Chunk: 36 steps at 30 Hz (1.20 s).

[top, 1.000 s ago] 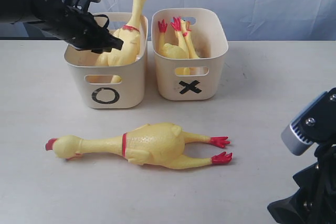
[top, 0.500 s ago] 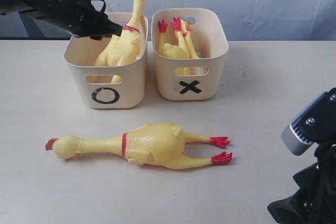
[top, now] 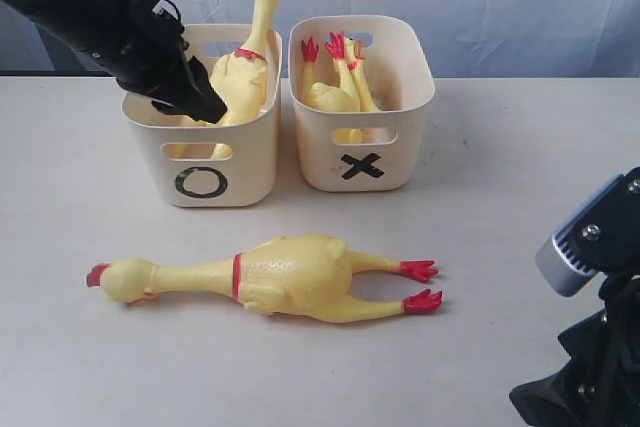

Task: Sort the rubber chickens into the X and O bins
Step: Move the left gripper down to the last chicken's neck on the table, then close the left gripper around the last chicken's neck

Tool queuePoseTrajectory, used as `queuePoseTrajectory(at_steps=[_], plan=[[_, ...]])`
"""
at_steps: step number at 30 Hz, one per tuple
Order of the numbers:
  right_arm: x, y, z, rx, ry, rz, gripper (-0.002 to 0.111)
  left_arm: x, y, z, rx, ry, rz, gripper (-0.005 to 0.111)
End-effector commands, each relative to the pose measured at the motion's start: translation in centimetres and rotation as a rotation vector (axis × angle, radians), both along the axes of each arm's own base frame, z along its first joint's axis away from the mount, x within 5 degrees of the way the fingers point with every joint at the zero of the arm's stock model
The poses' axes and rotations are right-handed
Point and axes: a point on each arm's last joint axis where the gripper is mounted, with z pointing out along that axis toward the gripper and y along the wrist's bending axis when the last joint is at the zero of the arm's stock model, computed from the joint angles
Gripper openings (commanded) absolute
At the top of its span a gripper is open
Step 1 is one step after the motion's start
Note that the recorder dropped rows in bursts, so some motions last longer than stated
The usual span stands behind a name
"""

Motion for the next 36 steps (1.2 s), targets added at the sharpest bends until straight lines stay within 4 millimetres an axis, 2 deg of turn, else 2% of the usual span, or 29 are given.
queuePoseTrajectory(at_steps=[1, 8, 9, 12, 13, 17, 20, 24, 30, 36], plan=[[-0.1, 0.0, 0.1, 0.012, -0.008, 0.001, 0.058, -1.9, -1.4, 1.6, -0.027, 0.010, -0.115, 0.039], [-0.1, 0.0, 0.1, 0.010, -0.006, 0.001, 0.058, -5.6, -5.2, 1.3, 0.026, 0.064, -0.411, 0.039], [-0.1, 0.0, 0.1, 0.010, -0.006, 0.001, 0.058, -6.5, -6.1, 0.7, 0.084, 0.050, -0.493, 0.039], [-0.1, -0.1, 0.0, 0.007, -0.004, 0.001, 0.058, -7.7, -6.6, -1.4, 0.258, 0.055, -0.604, 0.040], [-0.1, -0.1, 0.0, 0.007, -0.004, 0.001, 0.058, -8.0, -6.7, -2.5, 0.312, 0.074, -0.634, 0.046], [-0.2, 0.0, 0.0, 0.009, 0.005, 0.000, 0.058, -7.7, -6.3, -5.7, 0.372, 0.086, -0.630, 0.064], [-0.2, -0.1, 0.0, 0.008, 0.006, 0.000, 0.058, -7.9, -6.1, -7.1, 0.386, 0.111, -0.630, 0.065], [-0.2, -0.1, 0.0, 0.008, 0.006, 0.000, 0.058, -7.8, -5.3, -8.5, 0.456, 0.059, -0.636, 0.065], [-0.2, -0.1, 0.0, 0.008, 0.006, 0.000, 0.058, -7.8, -4.8, -9.8, 0.496, 0.008, -0.635, 0.065], [-0.2, 0.0, 0.0, 0.011, 0.010, -0.001, 0.058, -7.3, -5.2, -10.9, 0.470, -0.032, -0.604, 0.065]])
